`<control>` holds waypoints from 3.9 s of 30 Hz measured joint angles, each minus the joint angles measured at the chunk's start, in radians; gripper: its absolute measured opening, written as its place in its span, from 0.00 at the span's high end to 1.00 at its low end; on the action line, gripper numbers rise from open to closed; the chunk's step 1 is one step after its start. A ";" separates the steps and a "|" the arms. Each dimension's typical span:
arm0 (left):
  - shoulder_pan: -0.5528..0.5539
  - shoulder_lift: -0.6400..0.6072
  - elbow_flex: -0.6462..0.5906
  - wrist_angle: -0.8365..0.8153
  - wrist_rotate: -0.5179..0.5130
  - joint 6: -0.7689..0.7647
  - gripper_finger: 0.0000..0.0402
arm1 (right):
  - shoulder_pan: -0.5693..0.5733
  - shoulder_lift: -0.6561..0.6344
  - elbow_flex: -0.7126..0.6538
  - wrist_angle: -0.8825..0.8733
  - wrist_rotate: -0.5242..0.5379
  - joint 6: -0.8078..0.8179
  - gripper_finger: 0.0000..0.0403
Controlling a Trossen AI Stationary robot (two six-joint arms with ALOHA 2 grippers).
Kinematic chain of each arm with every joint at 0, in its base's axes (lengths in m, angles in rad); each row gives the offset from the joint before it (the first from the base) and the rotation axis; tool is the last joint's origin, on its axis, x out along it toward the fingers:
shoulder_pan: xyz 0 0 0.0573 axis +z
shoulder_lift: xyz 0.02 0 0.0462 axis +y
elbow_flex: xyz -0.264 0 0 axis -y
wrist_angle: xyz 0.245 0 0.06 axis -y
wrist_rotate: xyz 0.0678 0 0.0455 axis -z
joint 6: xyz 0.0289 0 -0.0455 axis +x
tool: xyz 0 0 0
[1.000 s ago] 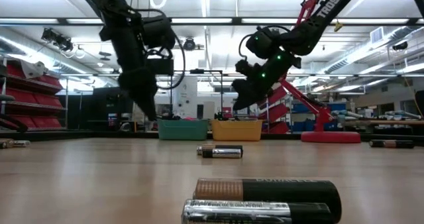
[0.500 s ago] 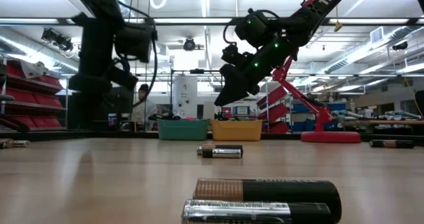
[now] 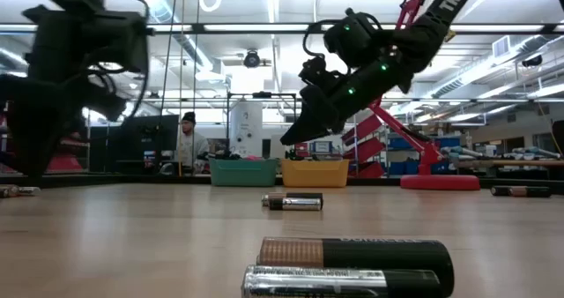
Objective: Sort batteries
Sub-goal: Put the white battery into the yellow bin
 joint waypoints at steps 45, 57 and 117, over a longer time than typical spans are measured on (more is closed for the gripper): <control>-0.079 0.015 -0.111 0.187 -0.143 -0.065 0.87 | 0.002 0.000 -0.066 0.049 -0.017 0.028 0.73; -0.074 0.016 -0.043 0.256 -0.400 -0.059 0.87 | 0.002 0.000 -0.066 0.002 -0.017 0.021 0.82; 0.231 0.466 0.055 2.006 -0.219 0.383 0.87 | -0.104 0.007 -0.100 0.521 -0.204 0.028 0.94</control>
